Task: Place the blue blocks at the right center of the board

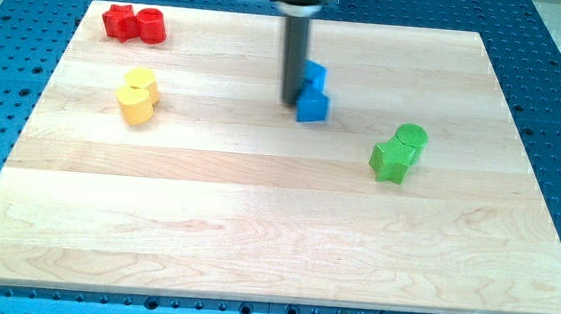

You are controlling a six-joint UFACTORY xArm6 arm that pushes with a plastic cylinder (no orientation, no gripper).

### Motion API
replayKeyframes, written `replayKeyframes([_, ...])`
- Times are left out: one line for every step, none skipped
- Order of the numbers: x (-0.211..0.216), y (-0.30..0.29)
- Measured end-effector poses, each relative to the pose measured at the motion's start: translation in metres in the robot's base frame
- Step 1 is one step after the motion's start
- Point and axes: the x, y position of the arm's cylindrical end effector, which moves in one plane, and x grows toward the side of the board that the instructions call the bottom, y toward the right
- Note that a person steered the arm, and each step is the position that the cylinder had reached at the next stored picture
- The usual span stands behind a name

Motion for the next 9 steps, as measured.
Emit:
replayKeyframes([0.002,0.03])
replayKeyframes([0.004,-0.04])
replayKeyframes([0.037,-0.021])
replayKeyframes([0.037,0.068])
replayKeyframes([0.017,0.075])
replayKeyframes([0.021,0.127])
replayKeyframes([0.023,0.14])
replayKeyframes([-0.033,0.125])
replayKeyframes([-0.104,0.064])
